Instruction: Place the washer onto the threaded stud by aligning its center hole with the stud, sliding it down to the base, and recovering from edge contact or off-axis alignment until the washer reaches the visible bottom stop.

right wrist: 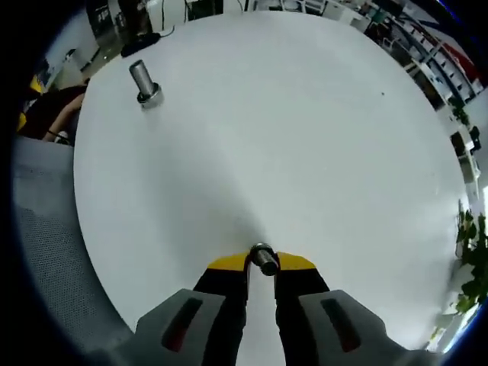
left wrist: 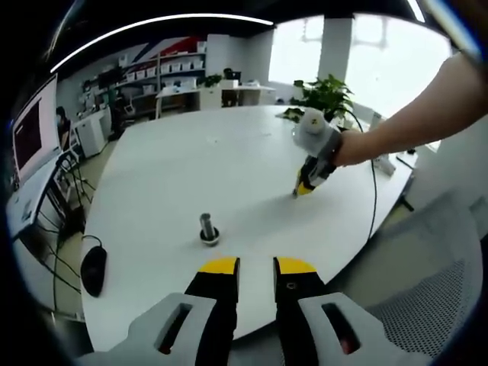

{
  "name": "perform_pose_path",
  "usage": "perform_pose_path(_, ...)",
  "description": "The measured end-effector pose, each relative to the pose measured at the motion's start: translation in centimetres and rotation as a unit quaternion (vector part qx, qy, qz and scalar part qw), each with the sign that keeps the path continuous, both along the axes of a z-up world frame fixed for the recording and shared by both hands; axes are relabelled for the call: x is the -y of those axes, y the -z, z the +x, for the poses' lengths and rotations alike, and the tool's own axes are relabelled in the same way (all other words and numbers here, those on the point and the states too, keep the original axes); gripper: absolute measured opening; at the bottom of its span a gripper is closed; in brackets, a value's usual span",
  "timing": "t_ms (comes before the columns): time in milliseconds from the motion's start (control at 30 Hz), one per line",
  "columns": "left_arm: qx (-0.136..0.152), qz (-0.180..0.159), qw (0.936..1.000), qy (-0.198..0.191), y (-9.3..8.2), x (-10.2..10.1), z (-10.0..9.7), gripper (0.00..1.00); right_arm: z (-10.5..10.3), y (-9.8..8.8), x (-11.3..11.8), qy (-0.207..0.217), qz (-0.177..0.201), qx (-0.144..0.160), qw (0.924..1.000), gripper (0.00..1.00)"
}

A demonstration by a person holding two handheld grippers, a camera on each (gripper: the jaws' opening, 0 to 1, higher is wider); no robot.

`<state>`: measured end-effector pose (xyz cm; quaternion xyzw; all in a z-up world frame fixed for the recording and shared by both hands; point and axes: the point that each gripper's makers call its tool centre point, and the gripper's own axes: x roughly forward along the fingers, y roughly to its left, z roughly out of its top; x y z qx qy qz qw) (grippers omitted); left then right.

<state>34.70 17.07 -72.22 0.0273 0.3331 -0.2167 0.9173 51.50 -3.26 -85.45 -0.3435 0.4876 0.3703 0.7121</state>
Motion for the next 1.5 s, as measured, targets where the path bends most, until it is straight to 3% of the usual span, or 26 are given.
perform_pose_path(267, -0.001, 0.002, 1.0, 0.001, 0.1, 0.0, 0.0, 0.15, -0.1, 0.0, 0.2, -0.001, -0.002, -0.011, 0.9999, 0.14)
perform_pose_path(400, 0.006, -0.006, 1.0, -0.004, -0.3, 0.0, 0.1, 0.15, -0.2, -0.8, 0.5, 0.019, 0.007, 0.006, 0.9998, 0.17)
perform_pose_path(567, 0.004, -0.004, 1.0, -0.002, -0.2, 0.0, 0.0, 0.15, -1.3, -1.7, 0.4, 0.001, 0.018, 0.011, 0.9998, 0.19)
perform_pose_path(733, 0.006, 0.0, 1.0, 0.0, -0.2, 0.0, -0.1, 0.15, -2.9, -3.2, 0.3, 0.019, 0.05, 0.013, 0.9985, 0.22)
perform_pose_path(933, 0.01, -0.008, 0.9999, -0.003, -0.5, 0.1, 0.1, 0.16, -4.5, -5.6, 0.4, 0.026, 0.099, 0.039, 0.994, 0.23)
perform_pose_path(1033, 0.014, -0.008, 0.9999, -0.001, -0.6, 0.1, 0.0, 0.16, -5.8, -7.0, -0.2, 0.03, 0.161, 0.048, 0.9853, 0.23)
perform_pose_path(1267, 0.039, -0.022, 0.999, -0.004, -1.8, 0.2, 0.3, 0.17, -8.5, -9.8, 1.1, 0.046, 0.199, 0.077, 0.9759, 0.24)
perform_pose_path(1400, 0.052, -0.03, 0.9981, -0.016, -2.4, -0.1, 0.5, 0.18, -10.0, -12.2, 1.6, 0.021, 0.213, 0.099, 0.9718, 0.25)
perform_pose_path(1500, 0.059, -0.043, 0.997, -0.025, -2.9, -0.3, 0.7, 0.21, -10.3, -14.8, 1.8, 0.039, 0.266, 0.122, 0.9555, 0.26)
